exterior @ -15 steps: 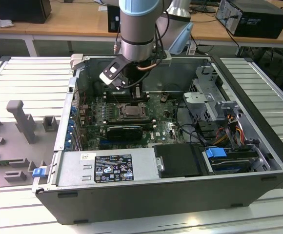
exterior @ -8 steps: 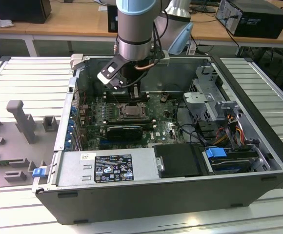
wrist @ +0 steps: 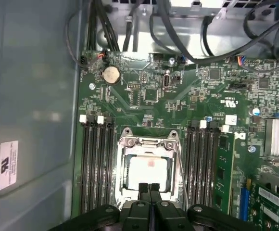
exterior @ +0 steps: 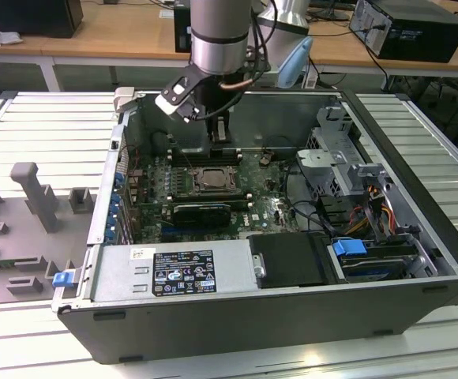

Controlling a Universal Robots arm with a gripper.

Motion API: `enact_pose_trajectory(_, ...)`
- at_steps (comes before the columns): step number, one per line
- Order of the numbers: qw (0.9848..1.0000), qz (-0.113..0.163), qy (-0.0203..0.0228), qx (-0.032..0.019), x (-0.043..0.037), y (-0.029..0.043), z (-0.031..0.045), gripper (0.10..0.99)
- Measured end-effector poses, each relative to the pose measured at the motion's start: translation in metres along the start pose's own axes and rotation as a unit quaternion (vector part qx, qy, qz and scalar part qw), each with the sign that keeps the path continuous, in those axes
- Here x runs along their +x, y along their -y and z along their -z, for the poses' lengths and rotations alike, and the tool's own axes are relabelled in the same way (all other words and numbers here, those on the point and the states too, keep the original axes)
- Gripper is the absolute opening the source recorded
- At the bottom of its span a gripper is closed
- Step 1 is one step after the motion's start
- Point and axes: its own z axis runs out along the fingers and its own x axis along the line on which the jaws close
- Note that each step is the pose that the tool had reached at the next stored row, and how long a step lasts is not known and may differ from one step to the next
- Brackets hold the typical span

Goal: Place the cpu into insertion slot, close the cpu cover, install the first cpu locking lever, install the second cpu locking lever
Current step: 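Install the first cpu locking lever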

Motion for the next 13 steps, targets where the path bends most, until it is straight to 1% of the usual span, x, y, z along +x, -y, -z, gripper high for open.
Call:
enact_pose_trajectory(2, 0.9992, 0.04, -0.0009, 0.0022, 0.0, 0.0, -0.0001, 0.106)
enact_pose_trajectory(3, 0.9983, 0.058, -0.0013, 0.0031, 0.0, 0.0, -0.0001, 0.106)
enact_pose_trajectory(4, 0.9972, 0.075, -0.0017, 0.004, 0.0, 0.0, -0.0001, 0.106)
enact_pose_trajectory(5, 0.9956, 0.094, -0.0022, 0.005, 0.0, 0.0, -0.0001, 0.106)
enact_pose_trajectory(6, 0.9948, 0.101, -0.0024, 0.0053, 0.0, 0.0, -0.0002, 0.106)
enact_pose_trajectory(9, 0.9919, 0.126, -0.003, 0.0066, 0.0, 0.0, -0.0001, 0.106)
enact_pose_trajectory(10, 0.9904, 0.138, -0.0032, 0.0072, 0.0, 0.0, -0.0002, 0.106)
enact_pose_trajectory(11, 0.9872, 0.159, -0.0035, 0.0083, 0.0, 0.0, -0.0001, 0.106)
enact_pose_trajectory(13, 0.9846, 0.174, -0.0036, 0.009, 0.0, 0.0, -0.0001, 0.106)
